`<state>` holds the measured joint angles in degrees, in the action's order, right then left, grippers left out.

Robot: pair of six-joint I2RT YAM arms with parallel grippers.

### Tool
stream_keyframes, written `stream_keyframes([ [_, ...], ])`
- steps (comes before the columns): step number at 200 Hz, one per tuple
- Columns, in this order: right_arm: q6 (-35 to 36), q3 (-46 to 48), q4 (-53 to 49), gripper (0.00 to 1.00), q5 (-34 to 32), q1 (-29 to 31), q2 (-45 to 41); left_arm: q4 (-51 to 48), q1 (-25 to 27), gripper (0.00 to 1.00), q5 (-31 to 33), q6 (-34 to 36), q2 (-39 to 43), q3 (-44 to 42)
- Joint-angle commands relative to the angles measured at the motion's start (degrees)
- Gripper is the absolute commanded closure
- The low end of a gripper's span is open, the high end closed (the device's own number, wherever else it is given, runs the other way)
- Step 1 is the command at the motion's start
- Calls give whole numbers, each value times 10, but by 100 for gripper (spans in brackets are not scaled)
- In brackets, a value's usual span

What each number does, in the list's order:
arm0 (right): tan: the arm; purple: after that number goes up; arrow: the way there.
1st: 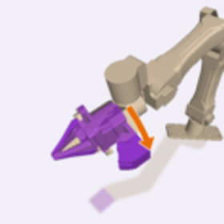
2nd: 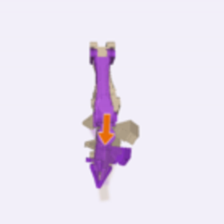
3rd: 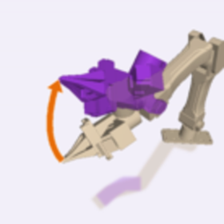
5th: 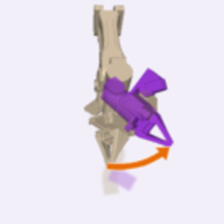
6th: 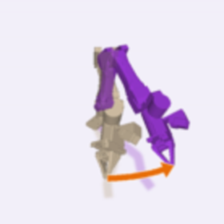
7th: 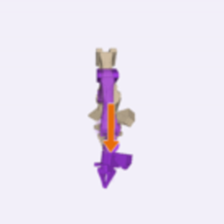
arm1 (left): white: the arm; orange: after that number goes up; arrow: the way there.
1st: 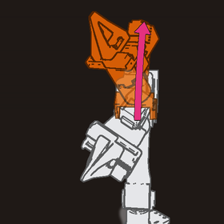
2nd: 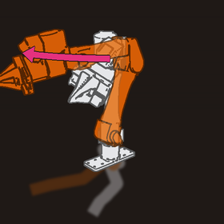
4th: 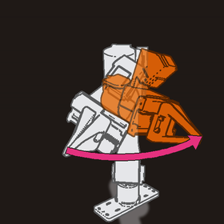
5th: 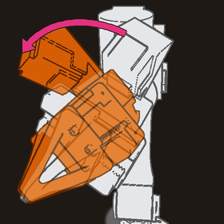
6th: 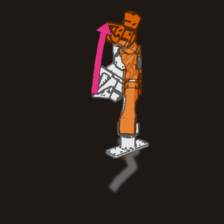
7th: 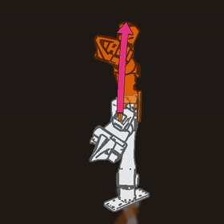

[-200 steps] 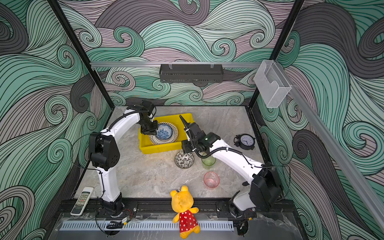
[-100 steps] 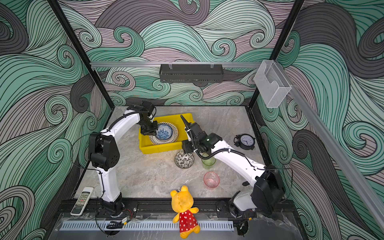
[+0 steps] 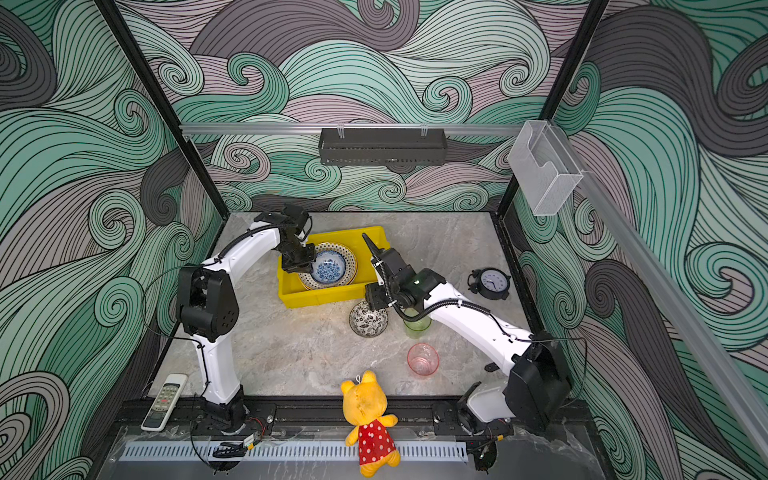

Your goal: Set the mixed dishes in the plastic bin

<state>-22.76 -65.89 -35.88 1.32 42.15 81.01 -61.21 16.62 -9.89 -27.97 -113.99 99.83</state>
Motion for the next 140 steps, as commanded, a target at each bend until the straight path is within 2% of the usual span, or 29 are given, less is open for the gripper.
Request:
stream_keyframes([
  [1,-6,7,-8,38,1,1,-9,-4,-5,90,-10,-9,18,2],
  [86,-20,18,-27,38,-16,4,-6,-21,-5,84,1,-1,71,3],
  [140,-30,30,-32,38,-24,6,-16,-22,-5,83,-4,2,87,-11],
])
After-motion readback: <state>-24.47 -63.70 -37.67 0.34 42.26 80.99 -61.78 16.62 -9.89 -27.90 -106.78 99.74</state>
